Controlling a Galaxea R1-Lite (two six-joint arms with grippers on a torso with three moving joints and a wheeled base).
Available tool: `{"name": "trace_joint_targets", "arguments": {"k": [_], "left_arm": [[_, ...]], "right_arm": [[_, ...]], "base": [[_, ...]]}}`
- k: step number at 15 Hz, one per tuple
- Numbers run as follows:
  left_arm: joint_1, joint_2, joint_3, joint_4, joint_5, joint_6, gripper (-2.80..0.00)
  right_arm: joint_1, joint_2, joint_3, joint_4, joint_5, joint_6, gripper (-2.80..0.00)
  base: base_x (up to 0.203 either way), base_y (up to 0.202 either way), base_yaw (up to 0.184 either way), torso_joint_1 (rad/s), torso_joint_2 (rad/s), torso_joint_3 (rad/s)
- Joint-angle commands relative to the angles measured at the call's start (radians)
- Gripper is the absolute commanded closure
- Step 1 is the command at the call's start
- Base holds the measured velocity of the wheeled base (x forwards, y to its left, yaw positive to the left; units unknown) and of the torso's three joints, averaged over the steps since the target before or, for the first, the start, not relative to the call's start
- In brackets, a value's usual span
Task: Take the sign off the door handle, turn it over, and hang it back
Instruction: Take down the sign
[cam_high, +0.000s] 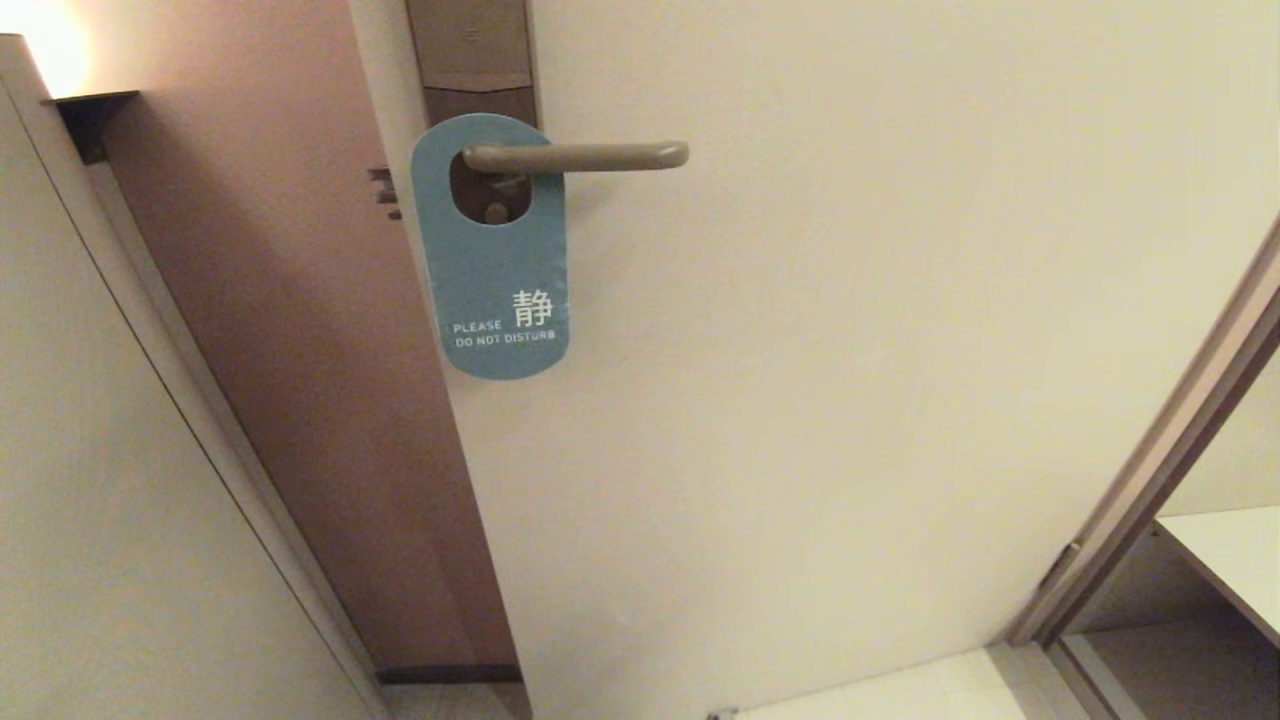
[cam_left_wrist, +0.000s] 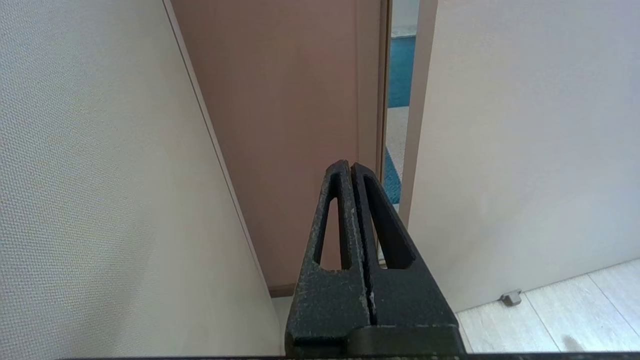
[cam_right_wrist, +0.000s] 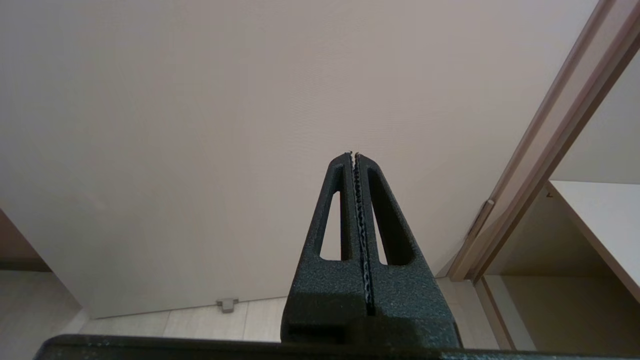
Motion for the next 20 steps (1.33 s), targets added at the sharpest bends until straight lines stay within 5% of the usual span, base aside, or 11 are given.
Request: {"name": "trace_joint_targets", "arguments": {"k": [1, 14, 17, 20], "left_arm": [[0.000, 0.001, 0.000, 0.000, 0.001, 0.001, 0.00], [0.000, 0.001, 0.000, 0.001, -0.003, 0.019, 0.00], [0.000, 0.001, 0.000, -0.001, -0.002, 0.071, 0.00], [0.000, 0.001, -0.033, -0.028, -0.044, 0.073, 0.00]], "right_arm": [[0.000, 0.001, 0.000, 0.000, -0.001, -0.001, 0.00], [0.000, 0.001, 0.000, 0.000, 0.001, -0.001, 0.00], [0.000, 0.001, 0.000, 0.000, 0.001, -0.001, 0.00], [0.000, 0.001, 0.000, 0.000, -0.001, -0.001, 0.00]], "base": [[0.000, 0.000, 0.000, 0.000, 0.00, 0.000], [0.000, 0.000, 0.000, 0.000, 0.00, 0.000], [0.000, 0.000, 0.000, 0.000, 0.00, 0.000], [0.000, 0.000, 0.000, 0.000, 0.00, 0.000]]}}
